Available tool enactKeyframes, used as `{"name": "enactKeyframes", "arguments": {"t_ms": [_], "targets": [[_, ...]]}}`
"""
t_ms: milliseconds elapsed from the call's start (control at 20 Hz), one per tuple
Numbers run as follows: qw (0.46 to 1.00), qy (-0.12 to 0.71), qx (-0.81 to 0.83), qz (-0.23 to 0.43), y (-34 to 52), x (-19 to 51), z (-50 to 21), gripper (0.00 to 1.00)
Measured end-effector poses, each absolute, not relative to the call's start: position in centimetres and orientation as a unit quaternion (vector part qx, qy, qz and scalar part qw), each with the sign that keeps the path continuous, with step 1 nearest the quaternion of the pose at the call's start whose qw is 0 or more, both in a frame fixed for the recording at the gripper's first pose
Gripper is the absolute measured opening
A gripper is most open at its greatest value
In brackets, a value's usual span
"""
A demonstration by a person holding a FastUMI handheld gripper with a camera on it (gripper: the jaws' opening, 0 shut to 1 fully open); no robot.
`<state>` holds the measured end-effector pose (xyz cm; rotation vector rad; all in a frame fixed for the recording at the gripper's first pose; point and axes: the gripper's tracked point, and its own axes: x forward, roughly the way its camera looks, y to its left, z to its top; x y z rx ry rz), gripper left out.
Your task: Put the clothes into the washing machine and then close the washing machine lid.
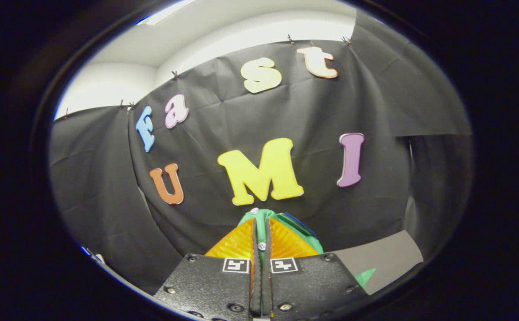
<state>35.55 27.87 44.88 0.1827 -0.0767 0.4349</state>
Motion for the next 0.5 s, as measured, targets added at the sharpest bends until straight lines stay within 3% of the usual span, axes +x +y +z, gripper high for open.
{"name": "enactKeyframes", "arguments": {"t_ms": [500], "targets": [[0.959,-0.040,0.088,0.267,39.3,36.9,45.7,0.05]]}}
